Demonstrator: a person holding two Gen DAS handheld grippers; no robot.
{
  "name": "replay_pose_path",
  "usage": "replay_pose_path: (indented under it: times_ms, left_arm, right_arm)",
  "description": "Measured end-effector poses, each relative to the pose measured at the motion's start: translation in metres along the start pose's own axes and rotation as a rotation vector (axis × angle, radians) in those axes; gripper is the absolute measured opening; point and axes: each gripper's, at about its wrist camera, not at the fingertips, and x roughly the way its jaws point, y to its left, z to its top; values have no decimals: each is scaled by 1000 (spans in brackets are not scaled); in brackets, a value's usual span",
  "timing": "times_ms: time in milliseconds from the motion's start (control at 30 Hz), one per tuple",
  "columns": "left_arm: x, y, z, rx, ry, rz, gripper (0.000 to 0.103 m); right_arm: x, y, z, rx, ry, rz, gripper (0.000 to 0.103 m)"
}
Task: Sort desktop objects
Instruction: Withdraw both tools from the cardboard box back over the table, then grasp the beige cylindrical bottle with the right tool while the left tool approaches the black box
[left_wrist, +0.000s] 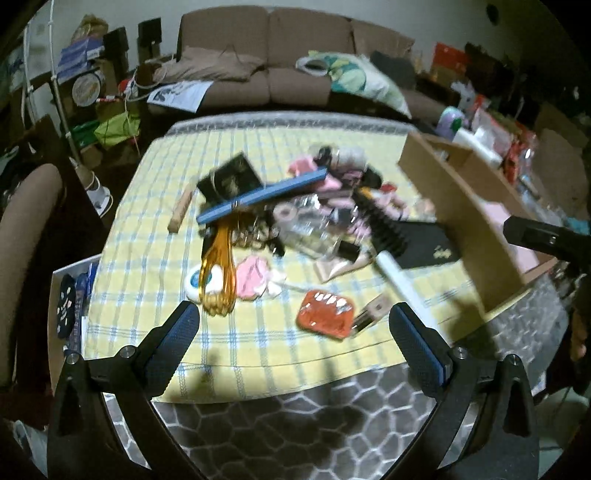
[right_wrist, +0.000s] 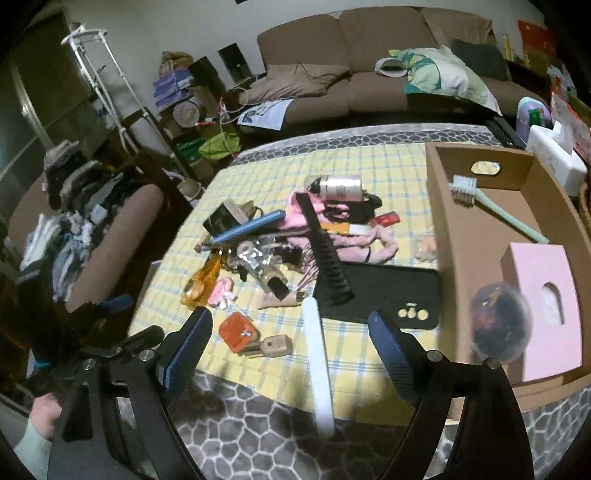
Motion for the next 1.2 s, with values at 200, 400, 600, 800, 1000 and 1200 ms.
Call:
replay_pose_path:
  times_ms: [200,400,600,800,1000,1200]
  left_arm:
    - [44,-12,-16,64,33,21,103]
    - [77,-31,-19,144,69,7,103]
    - [107,-38,-21,126,105,-34,96]
    - [115,-35,-22,95,117,-33,55]
    - [98,7,-25,-86,126,-94,52]
    - [74,37,-34,-163,103,-112,49]
  right_arm:
    - [39,8,-28,-48,-2,-94,87]
    - [59,0,-41,-65,23,-130,87]
    - [68,-3,-46,-13,52,-110,87]
    - [70,-8,-41,20,49,-98,87]
    - [68,-24,-36,100,43,-92,87]
    - [66,-30,-36,117,45,-93,87]
